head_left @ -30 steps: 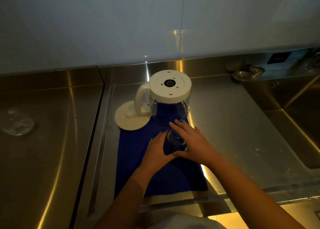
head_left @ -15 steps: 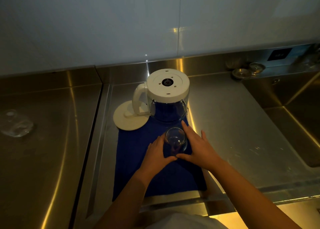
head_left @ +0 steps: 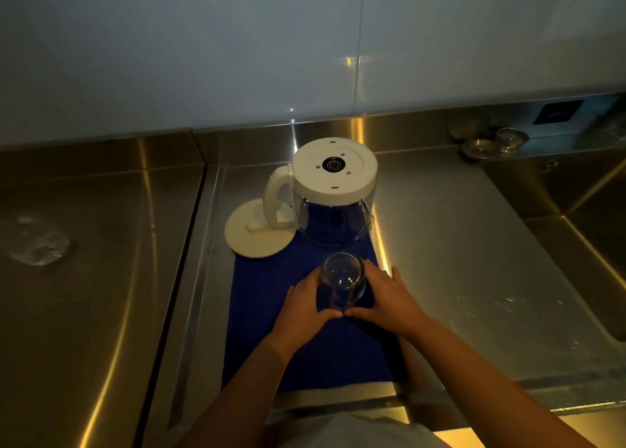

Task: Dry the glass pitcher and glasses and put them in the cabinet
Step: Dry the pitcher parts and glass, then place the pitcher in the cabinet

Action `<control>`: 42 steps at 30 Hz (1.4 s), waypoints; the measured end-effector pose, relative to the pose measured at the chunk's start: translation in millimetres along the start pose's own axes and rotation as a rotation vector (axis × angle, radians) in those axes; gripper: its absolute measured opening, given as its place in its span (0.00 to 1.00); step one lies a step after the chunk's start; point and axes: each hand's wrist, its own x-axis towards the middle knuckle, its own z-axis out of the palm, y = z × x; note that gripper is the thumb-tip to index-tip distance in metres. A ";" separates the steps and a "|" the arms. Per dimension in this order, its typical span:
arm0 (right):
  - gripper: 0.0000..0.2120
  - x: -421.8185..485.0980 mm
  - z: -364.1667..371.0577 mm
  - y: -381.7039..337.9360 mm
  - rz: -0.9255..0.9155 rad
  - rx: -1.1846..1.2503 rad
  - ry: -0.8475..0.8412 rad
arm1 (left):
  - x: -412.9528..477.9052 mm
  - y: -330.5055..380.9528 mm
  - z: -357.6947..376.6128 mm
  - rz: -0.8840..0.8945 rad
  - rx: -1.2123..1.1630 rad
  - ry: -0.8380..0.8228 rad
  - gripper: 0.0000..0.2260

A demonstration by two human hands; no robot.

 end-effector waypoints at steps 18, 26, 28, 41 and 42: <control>0.46 13.3 15.0 -1.5 0.045 0.001 0.017 | 8.4 -18.1 -1.5 -0.023 0.237 0.003 0.36; 0.48 14.0 18.8 2.6 0.059 0.023 0.000 | 6.4 -14.0 -0.9 -0.048 0.289 -0.017 0.37; 0.47 14.1 19.5 3.6 0.057 0.014 0.006 | 5.2 -10.4 -1.8 -0.060 0.302 -0.030 0.38; 0.45 1.9 8.1 -11.8 0.082 0.019 0.009 | -9.8 4.0 -13.2 -0.061 0.336 0.016 0.35; 0.44 0.3 7.1 -13.5 0.082 0.026 0.020 | -11.0 6.8 -14.3 -0.054 0.322 0.031 0.35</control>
